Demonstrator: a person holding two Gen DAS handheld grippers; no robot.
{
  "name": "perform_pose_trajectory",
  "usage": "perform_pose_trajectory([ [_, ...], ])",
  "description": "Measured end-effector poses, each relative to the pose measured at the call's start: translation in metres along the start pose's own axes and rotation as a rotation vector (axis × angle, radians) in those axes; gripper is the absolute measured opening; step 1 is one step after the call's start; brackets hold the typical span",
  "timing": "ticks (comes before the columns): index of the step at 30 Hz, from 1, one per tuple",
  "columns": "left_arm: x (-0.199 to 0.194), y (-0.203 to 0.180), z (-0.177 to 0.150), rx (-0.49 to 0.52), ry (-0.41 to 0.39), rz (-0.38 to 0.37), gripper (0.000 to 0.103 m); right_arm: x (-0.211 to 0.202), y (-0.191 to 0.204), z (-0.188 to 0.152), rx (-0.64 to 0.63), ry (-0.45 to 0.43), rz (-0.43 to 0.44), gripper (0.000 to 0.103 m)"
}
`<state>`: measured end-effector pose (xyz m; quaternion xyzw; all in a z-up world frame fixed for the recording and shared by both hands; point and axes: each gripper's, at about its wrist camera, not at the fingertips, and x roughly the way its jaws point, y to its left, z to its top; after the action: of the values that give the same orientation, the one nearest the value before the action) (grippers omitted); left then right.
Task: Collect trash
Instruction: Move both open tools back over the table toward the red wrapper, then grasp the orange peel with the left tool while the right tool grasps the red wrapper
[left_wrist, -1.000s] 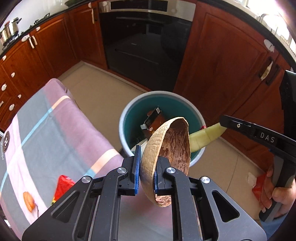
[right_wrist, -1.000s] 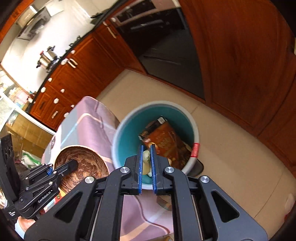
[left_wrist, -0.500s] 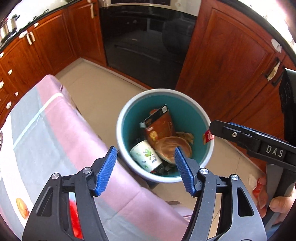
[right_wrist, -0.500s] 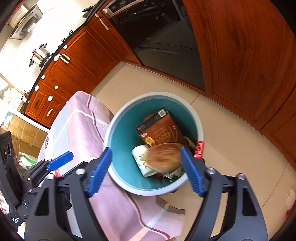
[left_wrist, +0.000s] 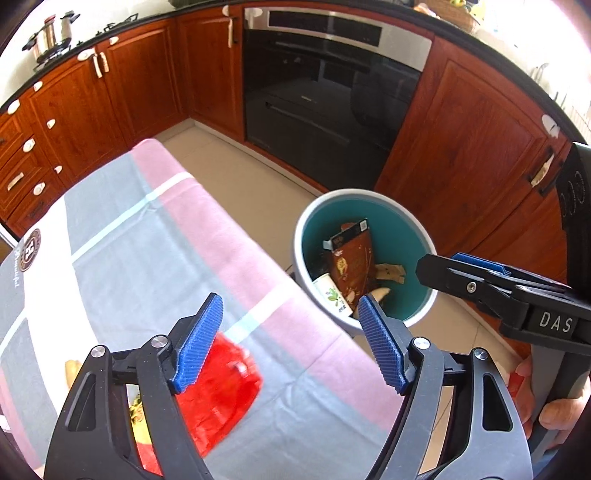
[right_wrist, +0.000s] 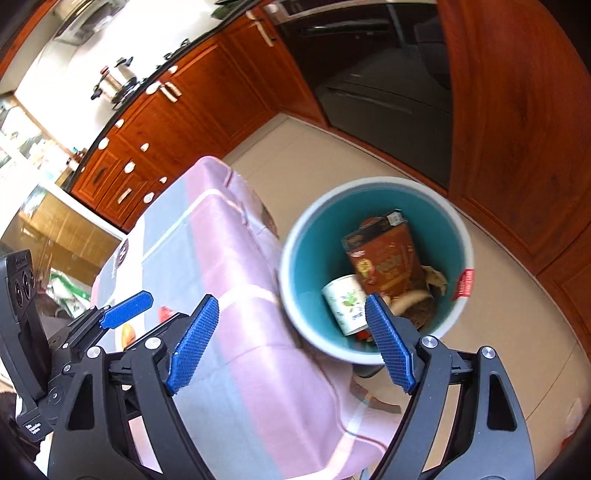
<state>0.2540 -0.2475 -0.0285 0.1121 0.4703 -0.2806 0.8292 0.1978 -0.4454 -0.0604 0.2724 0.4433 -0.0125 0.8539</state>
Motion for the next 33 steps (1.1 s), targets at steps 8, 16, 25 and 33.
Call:
perform_pose_trajectory([
  [8,-0.043,0.054,-0.03,-0.074,-0.038,0.028,0.091,0.004,0.061,-0.018,-0.067,0.04,0.021,0.083],
  [16,-0.07,0.143,-0.081,-0.208,-0.036,0.094,0.098,0.033,0.124,-0.048,-0.172,0.129,0.036,0.085],
  [25,-0.066,0.207,-0.123,-0.297,0.004,0.104,0.098,0.08,0.141,-0.065,-0.201,0.187,-0.033,0.085],
  [33,-0.038,0.212,-0.119,-0.297,0.029,0.084,0.098,0.106,0.135,-0.067,-0.178,0.196,-0.028,0.085],
])
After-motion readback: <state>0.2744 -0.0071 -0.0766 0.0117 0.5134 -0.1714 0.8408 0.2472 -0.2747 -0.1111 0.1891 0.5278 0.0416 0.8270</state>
